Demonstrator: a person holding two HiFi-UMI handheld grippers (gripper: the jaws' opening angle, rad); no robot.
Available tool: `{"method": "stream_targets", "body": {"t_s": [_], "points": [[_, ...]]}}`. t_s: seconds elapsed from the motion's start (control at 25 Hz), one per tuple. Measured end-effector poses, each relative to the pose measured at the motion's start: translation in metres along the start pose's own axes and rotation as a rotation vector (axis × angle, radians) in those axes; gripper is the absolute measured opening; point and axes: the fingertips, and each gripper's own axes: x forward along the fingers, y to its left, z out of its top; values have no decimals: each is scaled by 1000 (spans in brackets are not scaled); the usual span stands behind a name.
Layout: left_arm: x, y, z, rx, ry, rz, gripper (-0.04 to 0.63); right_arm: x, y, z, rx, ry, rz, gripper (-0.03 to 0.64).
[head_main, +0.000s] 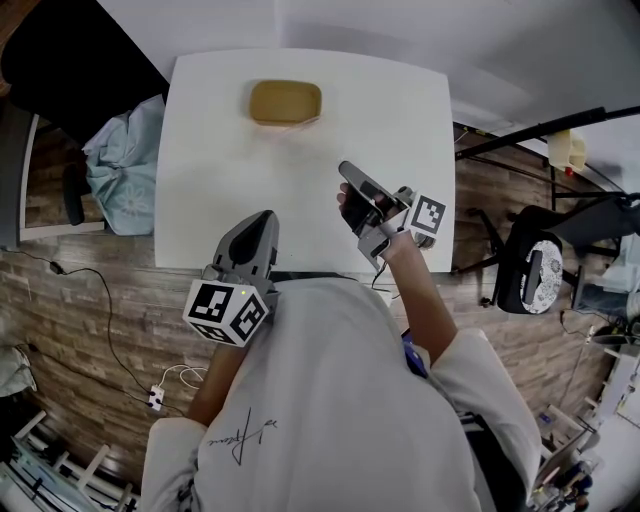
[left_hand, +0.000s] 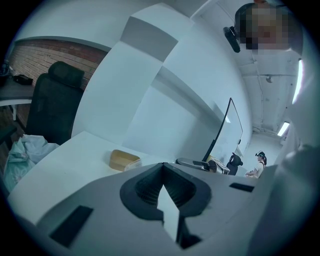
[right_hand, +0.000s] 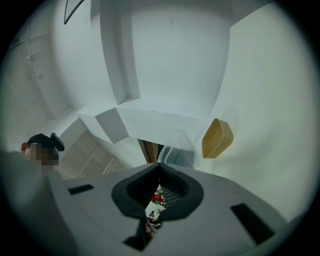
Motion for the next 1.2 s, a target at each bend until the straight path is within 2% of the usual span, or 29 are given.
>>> {"method": "stream_targets", "body": {"t_s": [1.2], "points": [[-15, 5, -3, -8, -22, 18, 6, -11, 34, -52, -177, 73, -90, 11]]}}
